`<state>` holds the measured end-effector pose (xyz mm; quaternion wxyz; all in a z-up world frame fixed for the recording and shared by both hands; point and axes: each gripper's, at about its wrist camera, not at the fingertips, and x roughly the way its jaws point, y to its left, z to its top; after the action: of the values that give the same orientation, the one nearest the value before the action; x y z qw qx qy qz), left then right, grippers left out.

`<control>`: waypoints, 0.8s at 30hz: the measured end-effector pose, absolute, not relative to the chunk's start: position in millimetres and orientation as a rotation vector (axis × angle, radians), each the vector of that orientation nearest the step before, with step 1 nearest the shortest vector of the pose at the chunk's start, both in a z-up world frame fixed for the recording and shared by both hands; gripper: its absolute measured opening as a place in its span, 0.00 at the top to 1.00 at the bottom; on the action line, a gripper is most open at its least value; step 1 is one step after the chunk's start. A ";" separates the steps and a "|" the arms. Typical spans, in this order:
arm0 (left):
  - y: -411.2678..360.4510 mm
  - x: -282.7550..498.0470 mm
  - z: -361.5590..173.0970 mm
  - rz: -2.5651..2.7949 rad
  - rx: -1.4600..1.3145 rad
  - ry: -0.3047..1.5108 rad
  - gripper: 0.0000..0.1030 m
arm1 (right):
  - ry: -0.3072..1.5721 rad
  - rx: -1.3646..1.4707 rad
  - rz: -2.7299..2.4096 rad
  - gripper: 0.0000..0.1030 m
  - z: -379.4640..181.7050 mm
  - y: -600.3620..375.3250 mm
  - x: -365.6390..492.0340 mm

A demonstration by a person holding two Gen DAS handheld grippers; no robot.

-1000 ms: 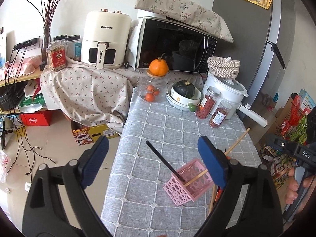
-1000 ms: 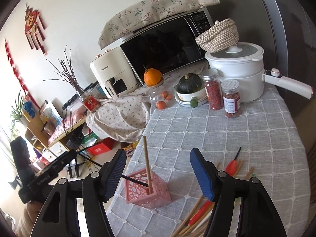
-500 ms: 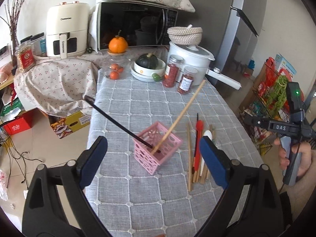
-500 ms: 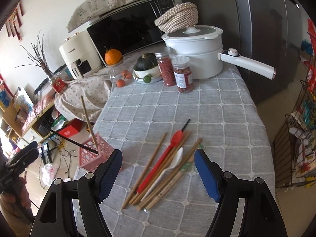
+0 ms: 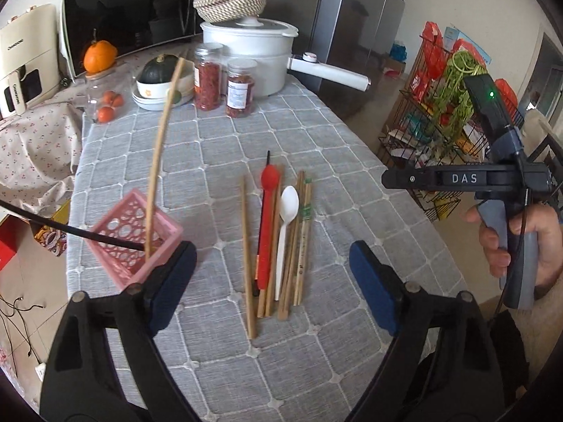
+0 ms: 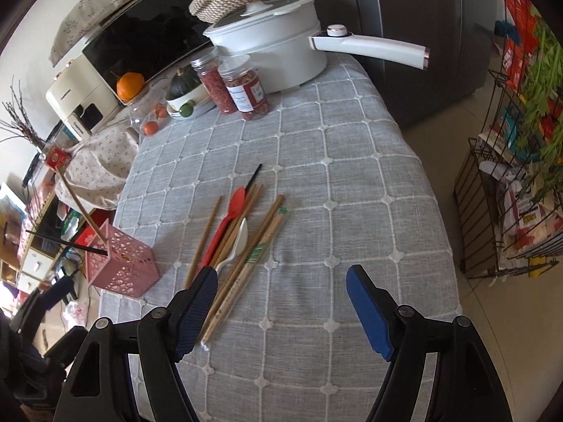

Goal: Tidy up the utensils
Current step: 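Grasp the red spoon from the pile with the left tool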

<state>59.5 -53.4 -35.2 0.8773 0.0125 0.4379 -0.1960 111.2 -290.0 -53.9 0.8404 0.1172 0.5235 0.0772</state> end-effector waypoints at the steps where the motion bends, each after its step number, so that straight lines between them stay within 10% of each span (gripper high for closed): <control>1: -59.9 64.7 -40.7 -0.415 0.028 0.930 0.27 | 1.114 0.256 0.157 0.25 -56.2 -293.4 112.2; 8: -100.3 108.5 -82.0 -0.386 0.062 1.054 0.72 | 1.147 0.273 0.131 0.25 -67.2 -307.6 116.6; 24: -112.3 193.2 -144.0 -0.231 -0.038 1.164 0.89 | 1.211 0.364 0.122 0.25 -87.7 -324.2 135.5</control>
<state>193.2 -112.3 -144.0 0.8288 -0.0180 0.5485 -0.1089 135.5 -324.2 -87.7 0.8051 0.1702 0.5654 0.0569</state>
